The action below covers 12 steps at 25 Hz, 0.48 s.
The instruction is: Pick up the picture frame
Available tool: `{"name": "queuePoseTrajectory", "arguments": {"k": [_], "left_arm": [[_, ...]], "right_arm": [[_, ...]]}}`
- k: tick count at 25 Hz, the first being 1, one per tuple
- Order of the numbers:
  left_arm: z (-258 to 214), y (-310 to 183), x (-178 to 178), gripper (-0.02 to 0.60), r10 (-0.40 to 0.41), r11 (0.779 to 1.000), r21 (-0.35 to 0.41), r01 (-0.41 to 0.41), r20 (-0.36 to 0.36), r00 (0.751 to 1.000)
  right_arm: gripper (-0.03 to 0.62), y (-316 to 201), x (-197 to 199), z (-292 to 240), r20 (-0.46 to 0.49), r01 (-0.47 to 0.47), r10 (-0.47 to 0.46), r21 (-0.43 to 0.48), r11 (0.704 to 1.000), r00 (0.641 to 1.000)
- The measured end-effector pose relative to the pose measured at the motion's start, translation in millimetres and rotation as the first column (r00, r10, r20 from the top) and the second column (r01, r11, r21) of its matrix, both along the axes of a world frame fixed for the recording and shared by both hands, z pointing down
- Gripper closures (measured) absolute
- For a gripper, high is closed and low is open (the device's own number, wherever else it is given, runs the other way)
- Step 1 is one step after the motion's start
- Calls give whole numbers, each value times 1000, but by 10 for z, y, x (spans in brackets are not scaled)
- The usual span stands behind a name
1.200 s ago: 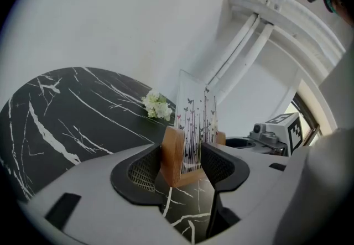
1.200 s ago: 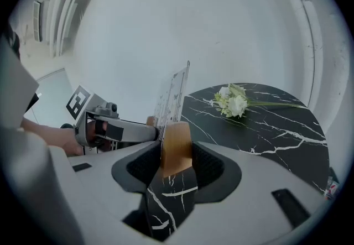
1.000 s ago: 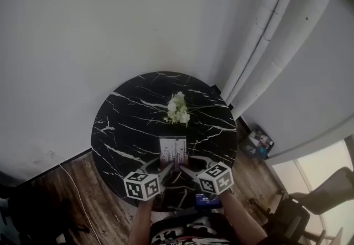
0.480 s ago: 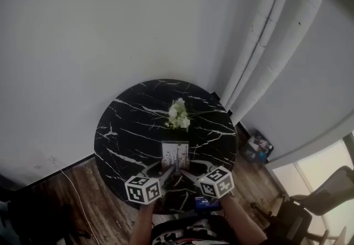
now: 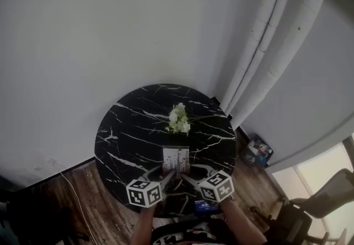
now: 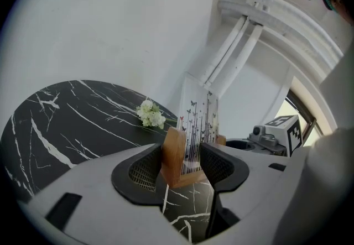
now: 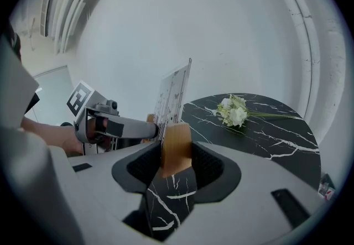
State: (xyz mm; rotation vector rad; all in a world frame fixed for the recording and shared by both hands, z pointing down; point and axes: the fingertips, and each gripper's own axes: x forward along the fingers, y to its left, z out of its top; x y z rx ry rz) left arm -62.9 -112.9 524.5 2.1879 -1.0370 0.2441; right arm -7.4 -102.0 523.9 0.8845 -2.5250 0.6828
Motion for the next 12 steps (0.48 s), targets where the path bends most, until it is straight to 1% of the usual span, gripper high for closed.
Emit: {"name": "queuePoseTrajectory", "arguments": {"k": [12], "left_arm": [[13, -38, 54, 353, 1, 1000, -7, -1, 4, 1000]], "right_arm": [[418, -36, 57, 19, 2, -2, 2, -10, 1000, 1000]]}}
